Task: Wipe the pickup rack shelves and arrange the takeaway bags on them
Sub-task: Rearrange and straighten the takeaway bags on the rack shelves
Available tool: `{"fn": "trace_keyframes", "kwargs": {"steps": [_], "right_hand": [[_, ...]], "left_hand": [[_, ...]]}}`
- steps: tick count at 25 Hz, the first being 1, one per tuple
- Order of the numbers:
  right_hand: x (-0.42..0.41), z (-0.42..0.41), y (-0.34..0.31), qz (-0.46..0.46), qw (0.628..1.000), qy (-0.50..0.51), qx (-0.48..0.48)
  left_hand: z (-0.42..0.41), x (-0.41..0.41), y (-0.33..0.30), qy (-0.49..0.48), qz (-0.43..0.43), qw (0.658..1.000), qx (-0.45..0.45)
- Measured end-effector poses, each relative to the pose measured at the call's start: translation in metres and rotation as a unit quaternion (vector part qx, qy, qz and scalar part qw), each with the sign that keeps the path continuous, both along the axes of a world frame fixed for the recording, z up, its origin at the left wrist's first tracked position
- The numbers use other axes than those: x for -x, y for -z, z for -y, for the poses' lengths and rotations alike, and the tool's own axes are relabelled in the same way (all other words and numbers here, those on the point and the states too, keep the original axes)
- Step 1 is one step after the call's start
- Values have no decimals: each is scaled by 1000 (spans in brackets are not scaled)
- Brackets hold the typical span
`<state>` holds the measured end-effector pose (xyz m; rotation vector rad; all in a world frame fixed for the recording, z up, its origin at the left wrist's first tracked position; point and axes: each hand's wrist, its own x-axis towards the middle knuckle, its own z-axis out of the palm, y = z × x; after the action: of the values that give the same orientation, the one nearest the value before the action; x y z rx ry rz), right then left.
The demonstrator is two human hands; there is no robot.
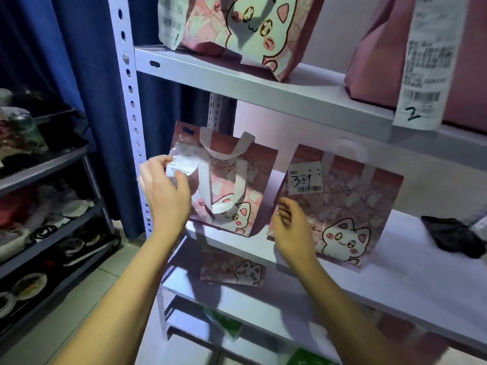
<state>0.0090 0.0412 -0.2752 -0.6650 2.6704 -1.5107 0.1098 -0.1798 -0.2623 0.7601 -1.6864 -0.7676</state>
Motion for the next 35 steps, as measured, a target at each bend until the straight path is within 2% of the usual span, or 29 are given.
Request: {"fn": "trace_keyframes", "kwargs": {"steps": [2, 4, 6, 8, 11, 14, 18, 26, 35], "right_hand": [[-2, 11, 1, 33, 999, -21, 1], [-4, 20, 1, 81, 996, -44, 21], [-7, 27, 1, 138, 986, -71, 55], [-9, 30, 1, 166, 979, -91, 78], [-14, 25, 1, 159, 976, -88, 124], [-23, 13, -2, 165, 970, -84, 160], [-40, -12, 0, 146, 972, -81, 165], [-70, -79, -7, 81, 981, -12, 176], [-93, -146, 2, 99, 968, 26, 228]], "left_hand": [[11, 5, -3, 35, 46, 998, -17], [22, 9, 0, 95, 127, 984, -81], [28, 10, 3, 134, 156, 969, -140], [30, 5, 4, 141, 145, 966, -158], [29, -11, 7, 145, 123, 972, -136], [23, -34, 8, 125, 102, 974, -159], [4, -67, 11, 112, 67, 979, -158], [-64, -102, 15, 156, 0, 973, -169], [-126, -115, 6, 188, -53, 970, -143]]}}
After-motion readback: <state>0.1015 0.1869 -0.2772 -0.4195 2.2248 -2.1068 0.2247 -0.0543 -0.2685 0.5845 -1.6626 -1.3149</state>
